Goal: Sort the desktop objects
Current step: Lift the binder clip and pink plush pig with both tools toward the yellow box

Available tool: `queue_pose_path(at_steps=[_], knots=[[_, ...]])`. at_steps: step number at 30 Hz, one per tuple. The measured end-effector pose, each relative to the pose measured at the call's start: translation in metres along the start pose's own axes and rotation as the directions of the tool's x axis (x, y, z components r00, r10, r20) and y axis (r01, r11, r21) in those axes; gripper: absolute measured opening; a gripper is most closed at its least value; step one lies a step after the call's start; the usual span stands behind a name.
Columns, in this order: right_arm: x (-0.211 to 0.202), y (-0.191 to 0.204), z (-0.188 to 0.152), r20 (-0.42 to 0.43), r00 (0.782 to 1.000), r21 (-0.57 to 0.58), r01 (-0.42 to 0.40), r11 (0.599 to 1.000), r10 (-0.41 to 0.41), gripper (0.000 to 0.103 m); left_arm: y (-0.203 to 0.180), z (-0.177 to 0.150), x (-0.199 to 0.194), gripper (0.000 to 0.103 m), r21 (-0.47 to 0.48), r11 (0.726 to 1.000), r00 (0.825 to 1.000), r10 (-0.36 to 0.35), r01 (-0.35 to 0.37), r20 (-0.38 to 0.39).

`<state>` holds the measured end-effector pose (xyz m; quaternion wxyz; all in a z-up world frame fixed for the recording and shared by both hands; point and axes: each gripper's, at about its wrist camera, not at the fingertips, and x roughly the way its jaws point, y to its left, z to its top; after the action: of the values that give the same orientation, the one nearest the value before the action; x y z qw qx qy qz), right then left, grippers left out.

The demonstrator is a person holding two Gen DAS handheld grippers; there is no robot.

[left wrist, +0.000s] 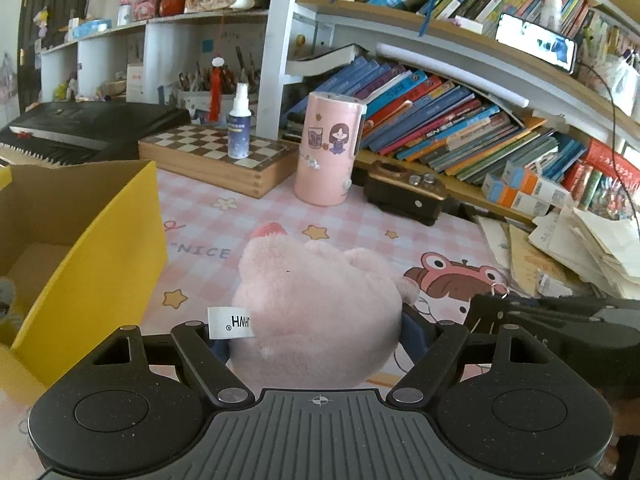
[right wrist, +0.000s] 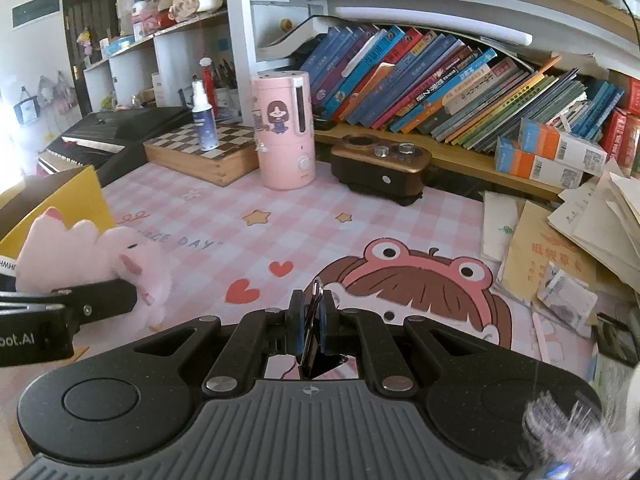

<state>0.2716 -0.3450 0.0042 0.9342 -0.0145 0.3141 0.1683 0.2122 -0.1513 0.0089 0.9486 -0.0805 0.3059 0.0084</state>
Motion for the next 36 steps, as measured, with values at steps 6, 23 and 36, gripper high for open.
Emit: queue_pose_path(at_steps=[6,23,36], knots=[[-0.018,0.020,-0.011,-0.008,1.000,0.014,0.008,1.000,-0.008,0.007,0.013,-0.006,-0.017,0.080,-0.017,0.999,1.000,-0.027,0.027,0.002],[-0.065,0.082,-0.045,-0.023,0.998,0.023,0.051,0.998,-0.051,0.007,0.053,-0.033,-0.067,0.080,-0.015,0.995,0.995,-0.098,0.098,0.007],[-0.101,0.149,-0.077,-0.046,0.999,0.030,0.028,0.999,-0.026,0.007,0.104,-0.065,-0.123,0.080,-0.038,0.996,0.996,-0.085,0.085,-0.010]])
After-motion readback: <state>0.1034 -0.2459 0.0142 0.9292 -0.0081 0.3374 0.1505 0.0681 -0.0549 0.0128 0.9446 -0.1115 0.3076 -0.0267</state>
